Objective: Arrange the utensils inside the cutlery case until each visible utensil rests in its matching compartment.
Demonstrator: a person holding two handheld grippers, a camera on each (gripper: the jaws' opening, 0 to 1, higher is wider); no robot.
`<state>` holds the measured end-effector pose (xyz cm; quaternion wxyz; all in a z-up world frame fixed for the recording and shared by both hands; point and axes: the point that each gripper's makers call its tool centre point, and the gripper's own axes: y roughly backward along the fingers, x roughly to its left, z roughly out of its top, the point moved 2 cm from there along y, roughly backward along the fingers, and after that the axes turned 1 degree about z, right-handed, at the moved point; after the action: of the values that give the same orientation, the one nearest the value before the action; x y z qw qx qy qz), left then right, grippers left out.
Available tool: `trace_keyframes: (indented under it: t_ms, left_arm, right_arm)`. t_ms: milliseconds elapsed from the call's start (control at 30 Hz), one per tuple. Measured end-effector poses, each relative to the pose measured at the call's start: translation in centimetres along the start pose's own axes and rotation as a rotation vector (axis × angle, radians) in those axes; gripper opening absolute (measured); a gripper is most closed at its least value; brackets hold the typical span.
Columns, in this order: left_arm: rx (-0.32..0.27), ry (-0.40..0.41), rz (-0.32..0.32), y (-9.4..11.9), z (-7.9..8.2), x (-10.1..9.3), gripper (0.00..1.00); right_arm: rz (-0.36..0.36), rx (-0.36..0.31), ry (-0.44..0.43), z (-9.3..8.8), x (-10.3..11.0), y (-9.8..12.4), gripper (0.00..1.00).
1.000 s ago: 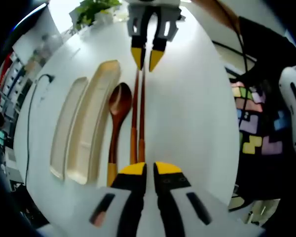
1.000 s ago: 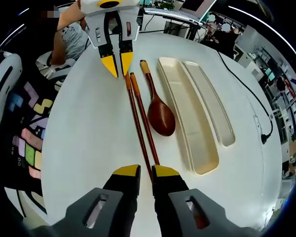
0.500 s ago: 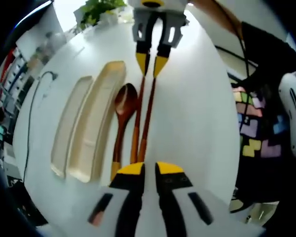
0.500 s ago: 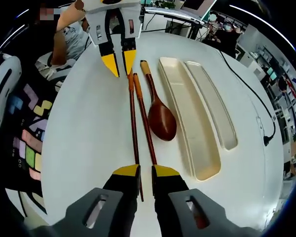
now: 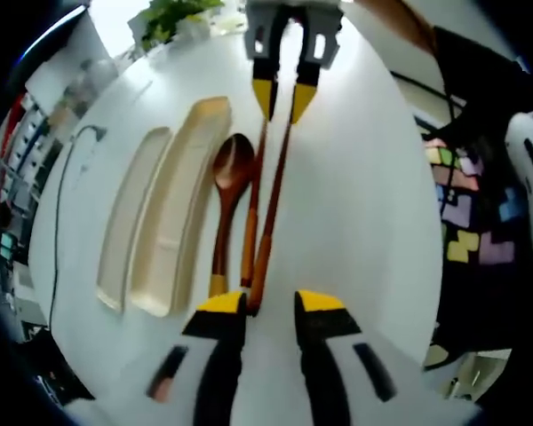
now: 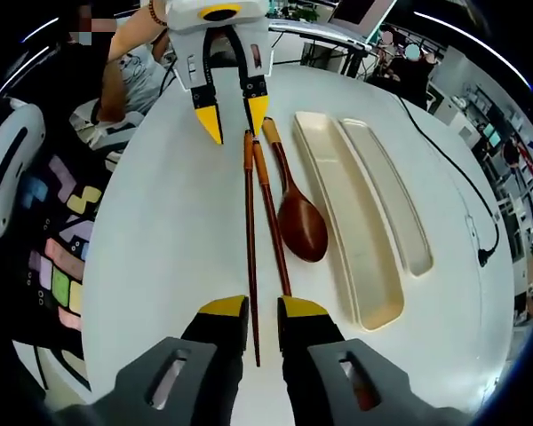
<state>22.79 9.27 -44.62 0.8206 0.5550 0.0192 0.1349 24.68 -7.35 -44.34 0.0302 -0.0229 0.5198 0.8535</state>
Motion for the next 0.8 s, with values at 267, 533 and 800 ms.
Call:
trace_keyframes:
  t_ms: [267,533,800]
  left_arm:
    - [-0.005,0.022,-0.006,-0.12,-0.49,-0.10,0.26]
    - [-0.007,0.030,-0.036,-0.33,-0.29,-0.19,0.25]
    - [0.004,0.058,-0.071,-0.63,-0.06,-0.02,0.14]
  right_arm:
    - [0.014,0.004,-0.007,-0.01,0.80,-0.36,0.16]
    - [0.009,0.016,-0.043,-0.36,0.72,-0.65,0.14]
    - [0.015,0.005,-0.056,-0.26,0.83,-0.82,0.14]
